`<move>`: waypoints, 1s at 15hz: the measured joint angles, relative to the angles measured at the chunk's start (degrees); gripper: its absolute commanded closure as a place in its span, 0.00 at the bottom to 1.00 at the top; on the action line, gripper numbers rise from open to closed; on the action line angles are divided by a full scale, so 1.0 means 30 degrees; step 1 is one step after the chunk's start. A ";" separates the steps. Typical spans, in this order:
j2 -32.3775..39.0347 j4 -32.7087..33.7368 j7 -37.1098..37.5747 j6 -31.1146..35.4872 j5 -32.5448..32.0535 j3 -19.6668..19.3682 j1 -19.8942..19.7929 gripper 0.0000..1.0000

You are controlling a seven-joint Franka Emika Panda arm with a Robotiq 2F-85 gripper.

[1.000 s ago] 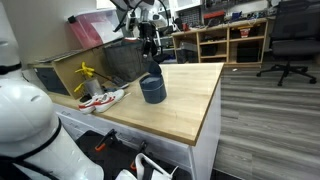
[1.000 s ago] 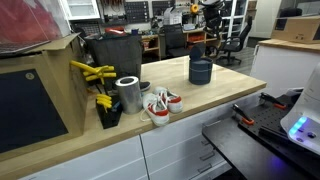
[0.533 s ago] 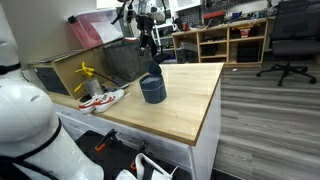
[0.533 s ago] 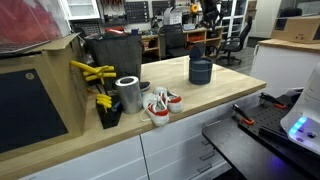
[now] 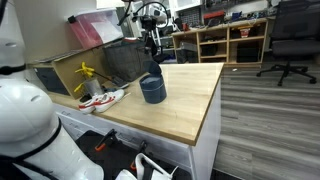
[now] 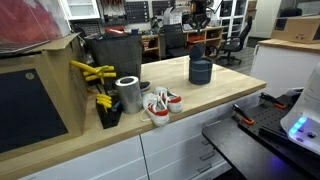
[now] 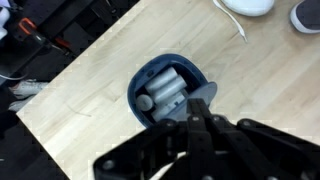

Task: Close the dark grey container.

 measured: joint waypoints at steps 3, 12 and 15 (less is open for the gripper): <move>0.0920 0.0525 0.0174 0.1315 0.0320 0.0000 0.0005 1.00; 0.1603 0.0637 0.0173 0.1141 -0.0271 -0.0118 -0.0007 1.00; 0.1603 0.0639 0.0164 0.0278 -0.1062 -0.0256 -0.0014 1.00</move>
